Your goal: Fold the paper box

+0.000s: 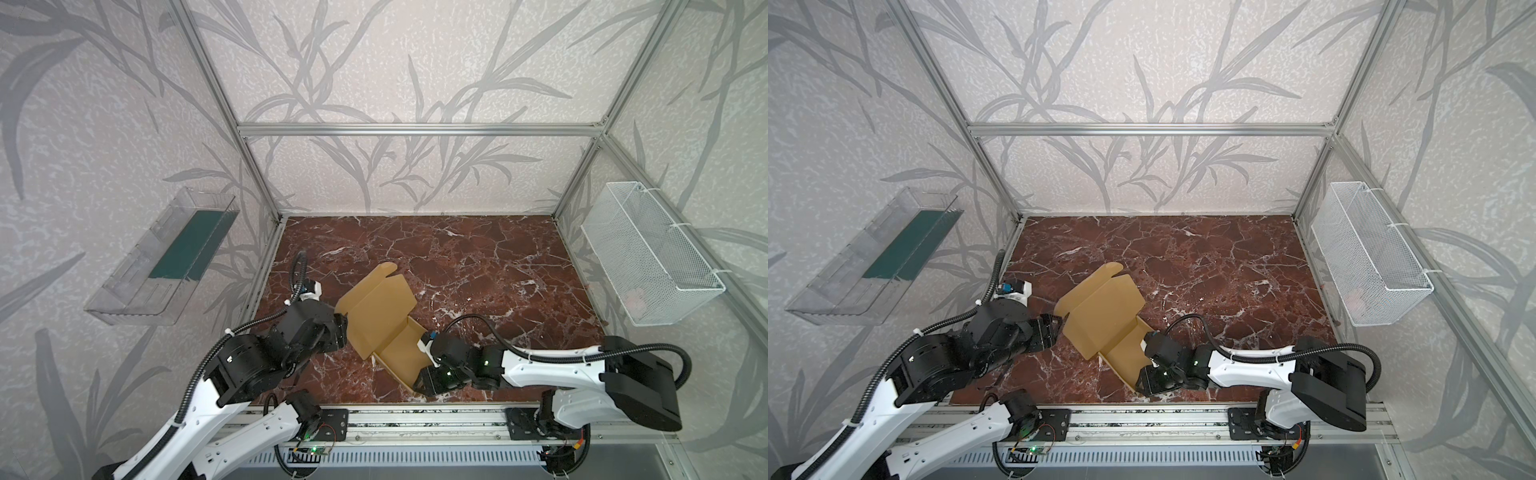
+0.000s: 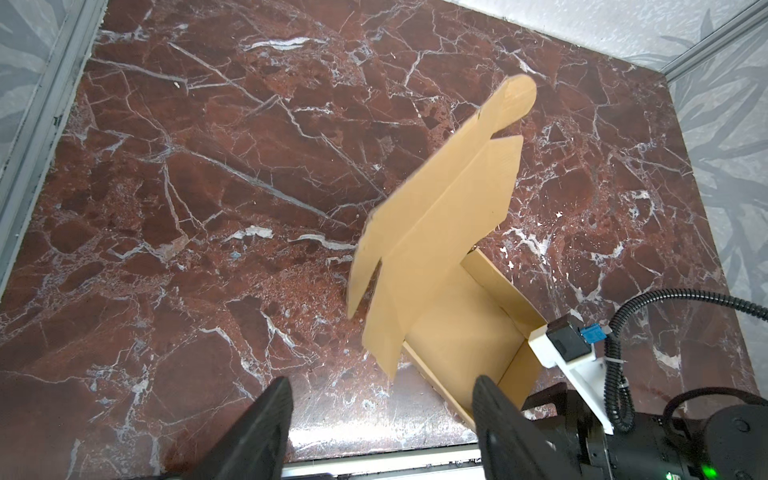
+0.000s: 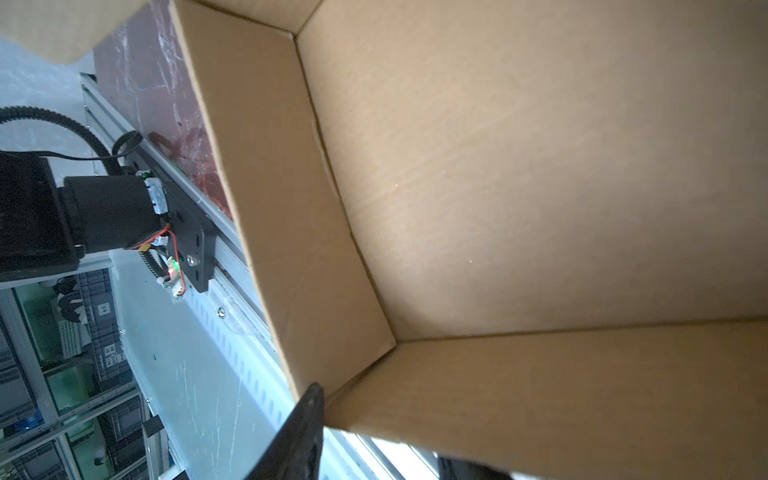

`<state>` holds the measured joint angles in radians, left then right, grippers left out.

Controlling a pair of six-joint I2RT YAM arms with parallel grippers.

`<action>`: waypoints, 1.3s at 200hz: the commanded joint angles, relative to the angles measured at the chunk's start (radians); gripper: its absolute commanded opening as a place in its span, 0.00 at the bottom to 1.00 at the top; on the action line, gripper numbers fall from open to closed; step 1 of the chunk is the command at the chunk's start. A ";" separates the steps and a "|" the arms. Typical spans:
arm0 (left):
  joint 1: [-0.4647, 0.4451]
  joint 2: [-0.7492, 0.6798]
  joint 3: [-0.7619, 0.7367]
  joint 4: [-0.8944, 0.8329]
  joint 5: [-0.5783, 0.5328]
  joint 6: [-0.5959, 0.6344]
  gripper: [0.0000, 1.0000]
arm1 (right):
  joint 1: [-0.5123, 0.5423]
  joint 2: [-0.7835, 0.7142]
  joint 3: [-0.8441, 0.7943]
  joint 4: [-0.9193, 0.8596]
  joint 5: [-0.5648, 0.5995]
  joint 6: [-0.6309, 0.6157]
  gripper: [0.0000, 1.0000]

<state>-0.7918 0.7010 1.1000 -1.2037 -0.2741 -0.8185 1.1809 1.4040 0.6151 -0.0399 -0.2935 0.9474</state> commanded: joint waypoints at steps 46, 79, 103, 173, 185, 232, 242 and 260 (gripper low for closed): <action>-0.002 -0.106 -0.209 0.050 0.096 -0.064 0.69 | 0.013 0.028 0.083 0.078 -0.015 -0.051 0.53; -0.003 -0.102 -0.275 0.071 0.080 -0.068 0.69 | 0.014 -0.042 0.059 0.071 0.013 -0.068 0.58; -0.001 -0.141 -0.332 0.138 0.068 -0.074 0.69 | 0.017 -0.081 0.050 0.062 0.005 -0.073 0.59; 0.000 -0.155 -0.432 0.284 -0.014 -0.102 0.67 | 0.019 -0.272 0.077 -0.132 0.097 -0.163 0.62; 0.002 -0.155 -0.440 0.309 -0.026 -0.096 0.67 | 0.018 -0.298 0.076 -0.137 0.102 -0.169 0.62; 0.006 -0.167 -0.473 0.440 -0.027 -0.019 0.59 | 0.017 -0.370 0.059 -0.145 0.114 -0.222 0.62; 0.008 -0.169 -0.480 0.462 -0.022 -0.001 0.56 | 0.018 -0.384 0.054 -0.145 0.123 -0.228 0.62; 0.010 -0.173 -0.492 0.477 -0.027 0.016 0.52 | 0.018 -0.408 0.042 -0.147 0.145 -0.238 0.62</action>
<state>-0.7898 0.5400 0.6319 -0.7864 -0.2687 -0.8448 1.1927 1.0359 0.6701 -0.1631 -0.1902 0.7502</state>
